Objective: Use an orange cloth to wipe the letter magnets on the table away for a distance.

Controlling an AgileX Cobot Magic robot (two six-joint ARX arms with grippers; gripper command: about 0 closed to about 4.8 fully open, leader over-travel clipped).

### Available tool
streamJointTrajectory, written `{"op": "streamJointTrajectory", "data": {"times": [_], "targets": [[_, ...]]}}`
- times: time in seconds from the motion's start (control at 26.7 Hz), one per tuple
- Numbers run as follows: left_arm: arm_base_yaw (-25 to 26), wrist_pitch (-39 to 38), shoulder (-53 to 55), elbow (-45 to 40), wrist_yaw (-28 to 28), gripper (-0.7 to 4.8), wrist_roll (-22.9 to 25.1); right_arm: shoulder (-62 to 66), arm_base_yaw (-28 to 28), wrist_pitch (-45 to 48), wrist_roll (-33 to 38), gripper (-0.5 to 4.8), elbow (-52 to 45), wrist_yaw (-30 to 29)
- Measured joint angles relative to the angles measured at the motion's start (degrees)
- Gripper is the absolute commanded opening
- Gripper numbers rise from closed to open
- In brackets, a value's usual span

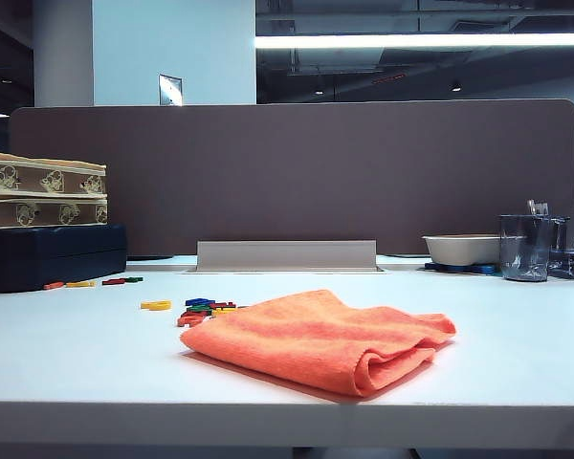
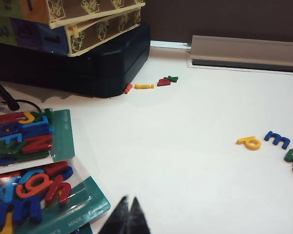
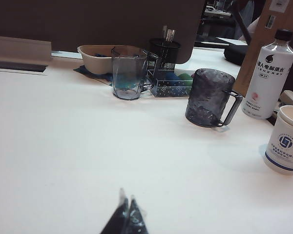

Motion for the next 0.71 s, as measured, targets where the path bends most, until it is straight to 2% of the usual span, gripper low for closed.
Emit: {"op": "streamJointTrajectory", "data": {"times": [0.34,0.6,0.71], "targets": [[0.0,0.0,0.0,0.0,0.0,-0.02,0.0,0.0,0.0,0.0,0.0,-0.01,0.0,0.0],[0.0,6.4,0.0,1.9,3.0,0.00,0.0,0.0,0.0,0.0,0.0,-0.01,0.0,0.0],[0.0,6.9,0.0,3.6,3.7,0.29,0.0,0.0,0.0,0.0,0.0,-0.01,0.0,0.0]]}}
